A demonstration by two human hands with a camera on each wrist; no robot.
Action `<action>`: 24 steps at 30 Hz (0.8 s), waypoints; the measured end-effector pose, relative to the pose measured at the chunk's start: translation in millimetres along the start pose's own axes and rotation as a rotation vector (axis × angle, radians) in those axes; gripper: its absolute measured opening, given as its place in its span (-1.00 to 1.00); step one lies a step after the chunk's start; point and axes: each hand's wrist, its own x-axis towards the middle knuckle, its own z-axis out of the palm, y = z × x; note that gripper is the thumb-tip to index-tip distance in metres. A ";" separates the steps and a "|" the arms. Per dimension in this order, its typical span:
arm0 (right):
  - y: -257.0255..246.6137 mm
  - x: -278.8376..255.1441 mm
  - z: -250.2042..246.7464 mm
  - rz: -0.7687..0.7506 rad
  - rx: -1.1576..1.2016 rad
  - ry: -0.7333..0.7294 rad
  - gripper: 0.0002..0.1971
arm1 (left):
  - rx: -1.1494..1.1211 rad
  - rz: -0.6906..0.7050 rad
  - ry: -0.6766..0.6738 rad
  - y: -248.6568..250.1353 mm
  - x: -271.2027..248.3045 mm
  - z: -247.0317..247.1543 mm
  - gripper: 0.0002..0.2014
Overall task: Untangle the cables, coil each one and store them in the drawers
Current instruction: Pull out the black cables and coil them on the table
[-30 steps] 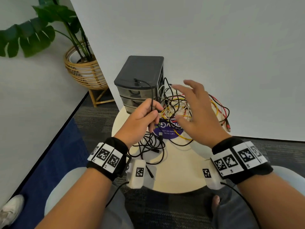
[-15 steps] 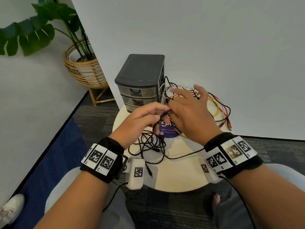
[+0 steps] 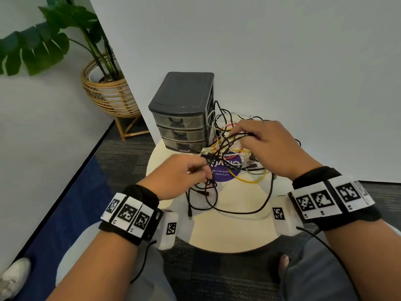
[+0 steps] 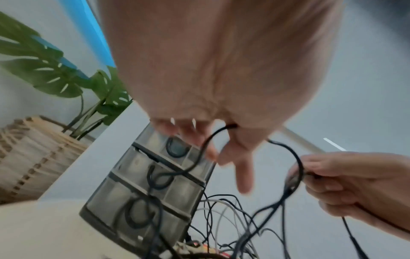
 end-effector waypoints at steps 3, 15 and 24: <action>4.9 2.4 -8.2 -0.040 -0.046 0.050 -0.78 | 0.220 -0.042 0.415 -3.6 2.1 -10.8 -0.68; -21.1 17.2 4.9 -0.267 -0.382 -0.375 -0.84 | -0.310 0.038 0.596 6.6 10.8 3.4 -0.75; -21.4 6.1 23.8 -0.210 0.146 -0.219 -0.61 | -0.398 0.096 0.198 18.0 7.9 8.6 -0.85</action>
